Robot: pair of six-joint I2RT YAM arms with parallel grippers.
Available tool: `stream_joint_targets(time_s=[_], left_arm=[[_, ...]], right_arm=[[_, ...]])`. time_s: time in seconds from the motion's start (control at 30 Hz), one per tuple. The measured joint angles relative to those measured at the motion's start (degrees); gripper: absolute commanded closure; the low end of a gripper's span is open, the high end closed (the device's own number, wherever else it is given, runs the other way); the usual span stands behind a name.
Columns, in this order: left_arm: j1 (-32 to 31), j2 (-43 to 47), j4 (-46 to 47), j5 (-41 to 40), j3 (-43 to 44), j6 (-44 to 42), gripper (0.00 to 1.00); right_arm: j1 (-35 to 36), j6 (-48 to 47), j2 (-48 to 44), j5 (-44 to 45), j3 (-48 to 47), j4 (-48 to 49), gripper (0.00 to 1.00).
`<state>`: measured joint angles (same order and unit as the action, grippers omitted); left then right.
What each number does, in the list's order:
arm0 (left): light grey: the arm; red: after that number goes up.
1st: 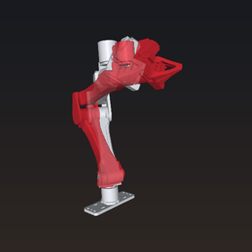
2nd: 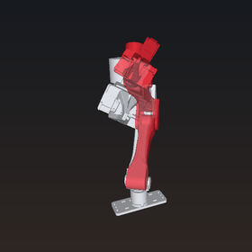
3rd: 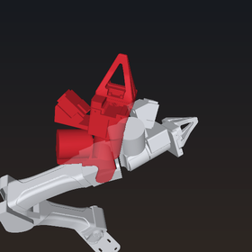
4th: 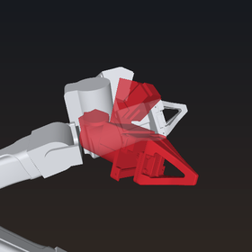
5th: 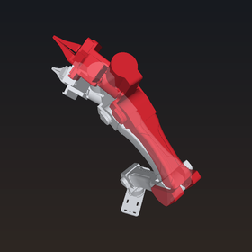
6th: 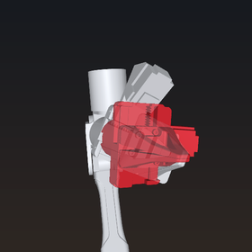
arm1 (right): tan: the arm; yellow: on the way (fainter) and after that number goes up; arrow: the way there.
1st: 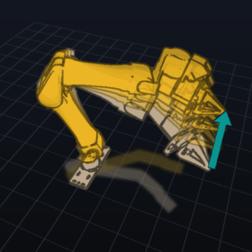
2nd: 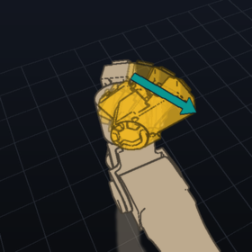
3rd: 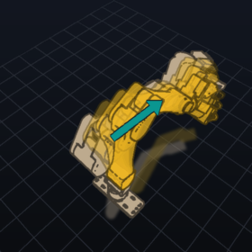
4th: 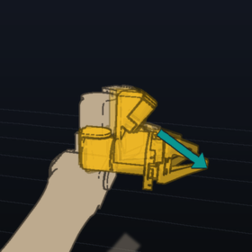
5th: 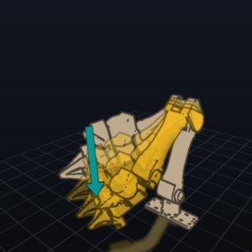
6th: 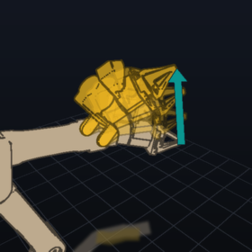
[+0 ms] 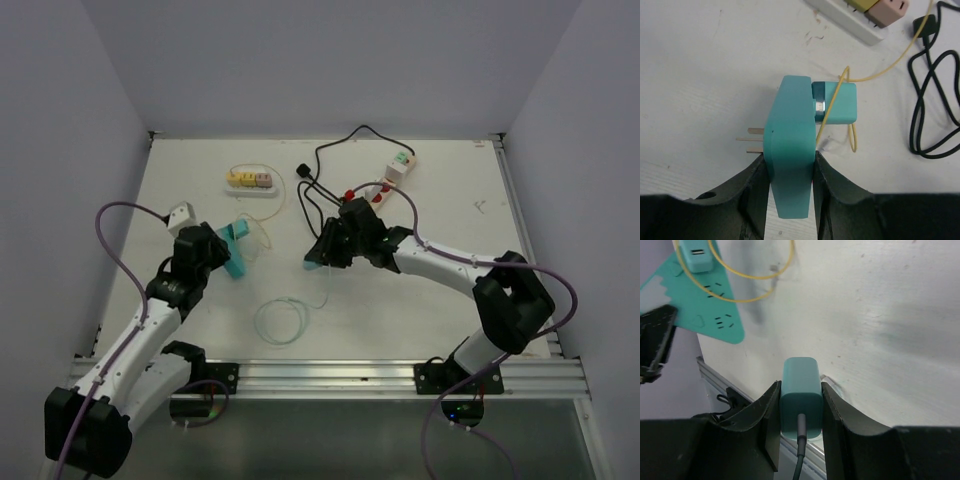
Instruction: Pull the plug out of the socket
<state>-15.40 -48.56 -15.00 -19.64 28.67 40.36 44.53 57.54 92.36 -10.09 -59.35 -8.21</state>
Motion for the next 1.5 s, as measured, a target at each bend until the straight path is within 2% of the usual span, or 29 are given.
stream_joint_targets(time_s=[0.13, 0.3, 0.47, 0.57, 0.6, 0.67, 0.7, 0.87, 1.0, 1.17, 1.33, 1.5], left_arm=[[0.0, 0.7, 0.5, 2.0, 4.0, -1.2, 1.00], [0.0, 0.7, 1.8, 8.2, 4.9, -3.2, 1.00], [-0.1, -3.3, 3.0, 18.0, 5.7, -6.7, 1.00], [-1.3, -5.9, 2.7, 21.0, 7.5, -8.8, 1.00], [-1.7, -6.3, 2.3, 20.7, 8.2, -9.6, 1.00], [-2.3, -6.4, -0.1, 18.2, 9.9, -10.6, 1.00], [-2.4, -6.6, -1.9, 15.7, 11.0, -11.2, 1.00], [-2.3, -9.1, -10.2, 2.9, 16.9, -13.9, 1.00], [-2.3, -9.2, -12.1, 1.5, 17.4, -15.1, 1.00], [-2.3, -9.2, -12.1, 5.6, 17.4, -15.0, 1.00], [-2.4, -8.9, -11.9, 10.3, 17.4, -14.2, 1.00], [-3.0, -7.6, -11.8, 13.1, 17.4, -13.0, 1.00]], right_arm=[[-5.2, -2.8, -3.0, -0.4, 4.3, 0.4, 1.00], [-10.0, -6.8, -3.8, -1.4, 10.6, 2.8, 1.00], [-11.2, -8.3, -2.6, -4.4, 16.2, 7.4, 0.91], [-11.5, -8.6, -1.9, -5.1, 17.7, 10.0, 0.72], [-11.7, -8.6, -1.9, -5.2, 18.0, 10.3, 0.60], [-12.1, -8.8, -1.9, -4.6, 18.1, 10.4, 0.48], [-12.3, -9.1, -1.9, -4.2, 18.1, 10.3, 0.39], [-12.5, -11.2, -3.6, -1.1, 17.7, 7.1, 0.23], [-11.8, -13.5, -5.7, 0.9, 14.6, 3.8, 0.22], [-6.9, -17.3, -7.3, 4.3, 7.6, 2.5, 0.27], [-0.4, -19.8, -6.7, 4.6, 2.5, 5.5, 0.33], [3.0, -20.2, -0.2, 4.1, -2.8, 10.6, 0.41]])
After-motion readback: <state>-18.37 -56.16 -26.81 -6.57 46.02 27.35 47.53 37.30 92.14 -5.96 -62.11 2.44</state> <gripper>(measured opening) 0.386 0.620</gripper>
